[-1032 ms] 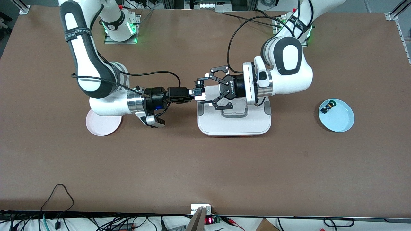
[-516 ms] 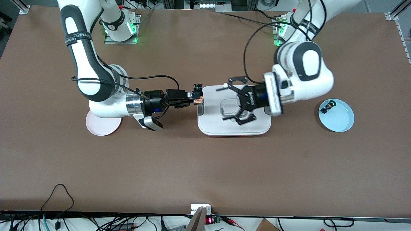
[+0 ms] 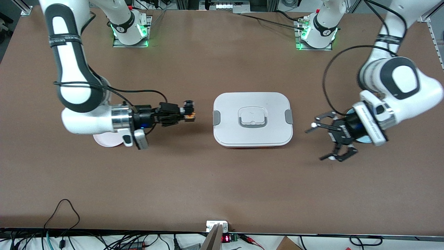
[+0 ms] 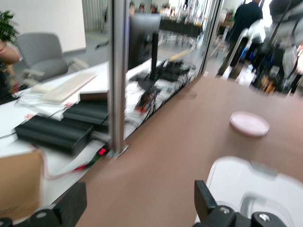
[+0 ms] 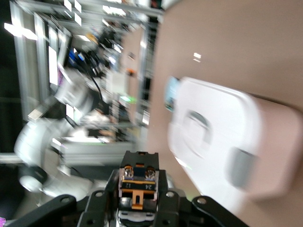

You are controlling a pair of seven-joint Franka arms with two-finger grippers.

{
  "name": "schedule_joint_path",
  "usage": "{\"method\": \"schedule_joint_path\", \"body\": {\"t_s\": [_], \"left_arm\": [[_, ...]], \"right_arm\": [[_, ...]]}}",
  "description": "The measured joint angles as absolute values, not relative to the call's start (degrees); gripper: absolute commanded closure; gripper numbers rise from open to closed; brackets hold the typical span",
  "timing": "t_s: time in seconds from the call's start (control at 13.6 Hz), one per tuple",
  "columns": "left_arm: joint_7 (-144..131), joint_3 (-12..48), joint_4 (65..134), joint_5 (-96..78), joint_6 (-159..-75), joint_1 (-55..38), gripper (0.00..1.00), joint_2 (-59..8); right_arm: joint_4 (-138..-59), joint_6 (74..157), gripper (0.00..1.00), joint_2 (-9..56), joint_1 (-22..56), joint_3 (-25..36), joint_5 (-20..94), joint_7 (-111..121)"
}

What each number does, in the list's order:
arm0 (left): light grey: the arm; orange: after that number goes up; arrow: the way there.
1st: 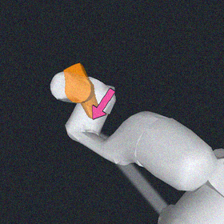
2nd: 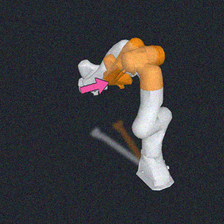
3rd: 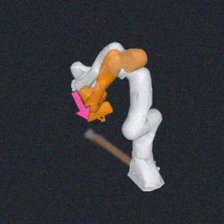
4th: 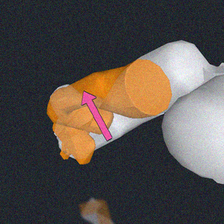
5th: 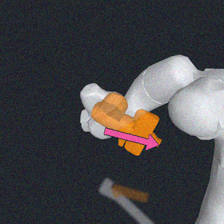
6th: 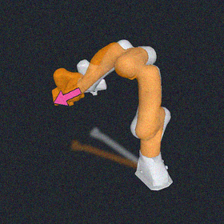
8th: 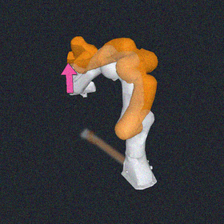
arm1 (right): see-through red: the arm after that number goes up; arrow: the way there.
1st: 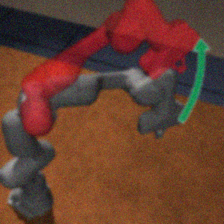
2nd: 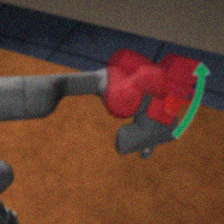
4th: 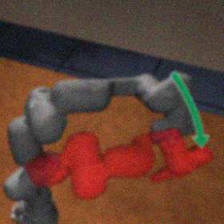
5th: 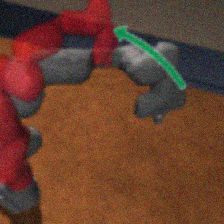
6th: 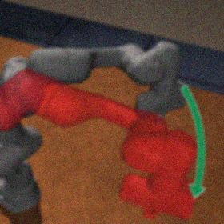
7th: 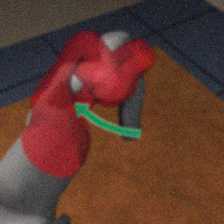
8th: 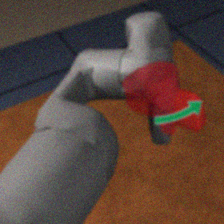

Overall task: Transfer orange switch to right arm and place
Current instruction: 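Open the left gripper and withdraw while the right gripper holds the switch, then lower the switch onto the white plate with the right gripper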

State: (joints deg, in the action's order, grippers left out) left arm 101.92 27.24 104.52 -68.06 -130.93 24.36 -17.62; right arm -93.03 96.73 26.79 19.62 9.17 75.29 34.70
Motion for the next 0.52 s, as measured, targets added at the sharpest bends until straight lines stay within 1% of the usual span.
{"method": "schedule_joint_path", "body": {"t_s": [0.29,0.52], "left_arm": [[96.10,14.80,104.52,-50.16,-128.30,25.47,0.00,-17.29],[84.13,9.05,102.54,-34.36,-124.49,25.35,0.00,-15.67]], "right_arm": [[-93.07,95.16,0.88,23.95,15.77,9.14,49.25,43.62],[-93.52,95.23,0.88,23.71,14.36,9.11,31.67,54.44]]}}
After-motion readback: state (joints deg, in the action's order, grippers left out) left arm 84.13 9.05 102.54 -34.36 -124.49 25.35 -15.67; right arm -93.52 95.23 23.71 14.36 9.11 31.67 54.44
